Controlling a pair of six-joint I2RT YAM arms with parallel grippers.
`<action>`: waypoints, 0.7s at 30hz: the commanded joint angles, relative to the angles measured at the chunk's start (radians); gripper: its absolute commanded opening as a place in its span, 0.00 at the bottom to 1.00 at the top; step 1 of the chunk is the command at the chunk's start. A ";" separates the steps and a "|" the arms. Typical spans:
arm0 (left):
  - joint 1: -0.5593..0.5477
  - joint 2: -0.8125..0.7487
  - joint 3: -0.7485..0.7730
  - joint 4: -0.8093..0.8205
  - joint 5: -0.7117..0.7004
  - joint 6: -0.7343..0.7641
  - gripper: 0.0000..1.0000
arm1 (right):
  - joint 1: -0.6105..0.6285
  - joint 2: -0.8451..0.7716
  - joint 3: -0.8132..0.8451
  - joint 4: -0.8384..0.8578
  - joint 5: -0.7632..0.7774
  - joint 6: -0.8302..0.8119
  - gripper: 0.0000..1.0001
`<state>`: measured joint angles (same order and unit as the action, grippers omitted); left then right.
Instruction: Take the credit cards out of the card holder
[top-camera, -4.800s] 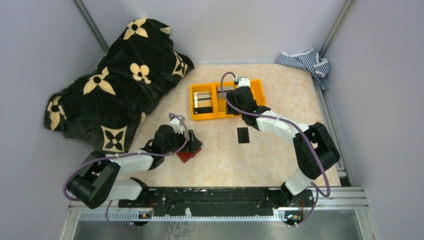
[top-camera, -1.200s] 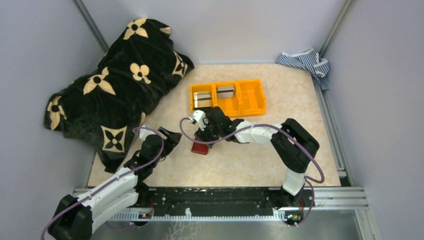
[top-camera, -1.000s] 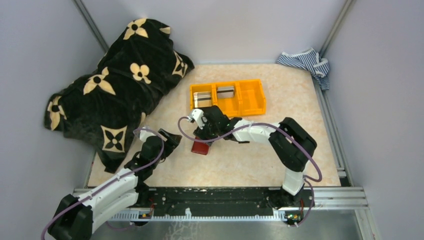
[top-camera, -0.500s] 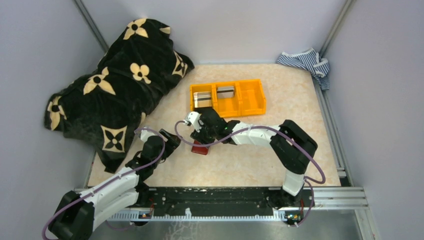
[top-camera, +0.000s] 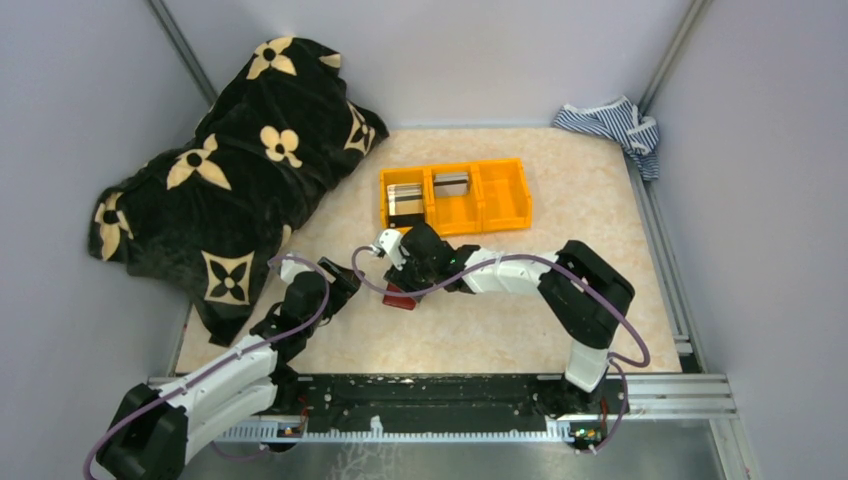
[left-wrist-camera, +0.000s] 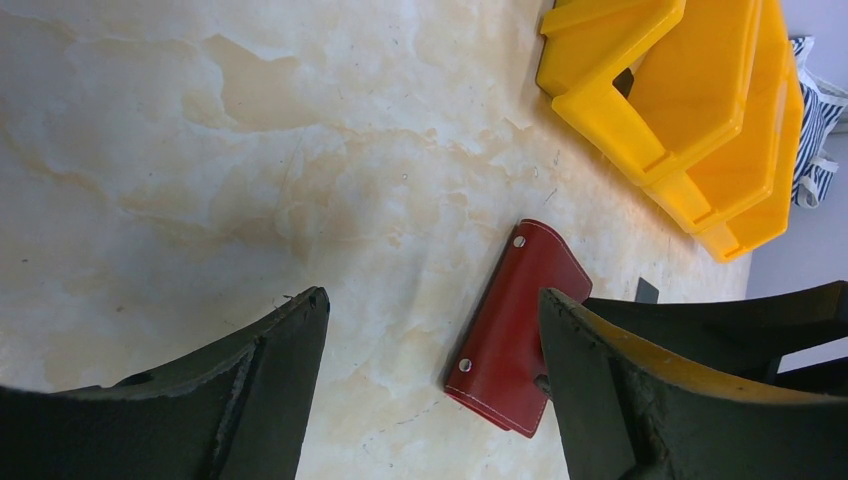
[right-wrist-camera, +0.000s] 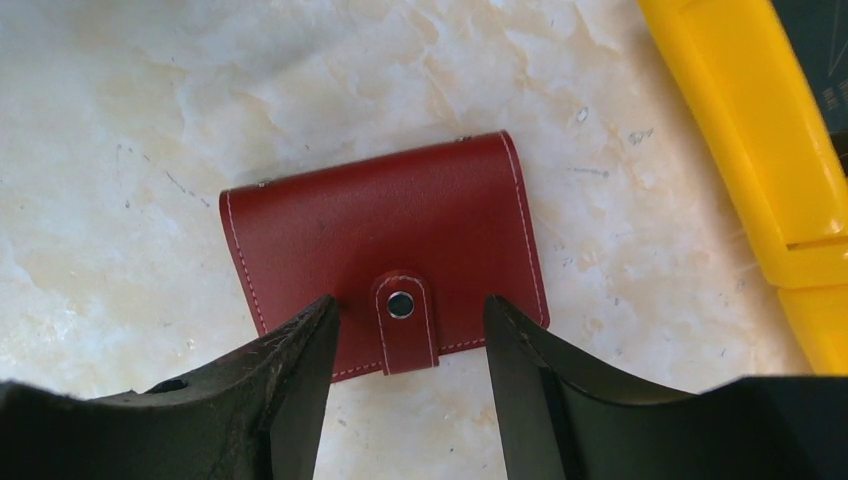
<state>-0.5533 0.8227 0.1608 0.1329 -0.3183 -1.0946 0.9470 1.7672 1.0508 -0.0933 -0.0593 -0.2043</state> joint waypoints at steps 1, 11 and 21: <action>0.007 0.006 -0.011 0.027 -0.003 0.003 0.82 | 0.015 -0.015 -0.014 0.035 0.001 0.023 0.56; 0.006 -0.006 -0.020 0.024 -0.007 0.002 0.82 | 0.019 0.001 -0.049 0.050 0.014 0.042 0.31; 0.007 0.008 -0.022 0.041 0.009 0.007 0.82 | 0.018 -0.011 -0.042 0.048 0.027 0.044 0.00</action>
<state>-0.5533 0.8276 0.1467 0.1429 -0.3138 -1.0943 0.9558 1.7672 1.0077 -0.0502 -0.0444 -0.1642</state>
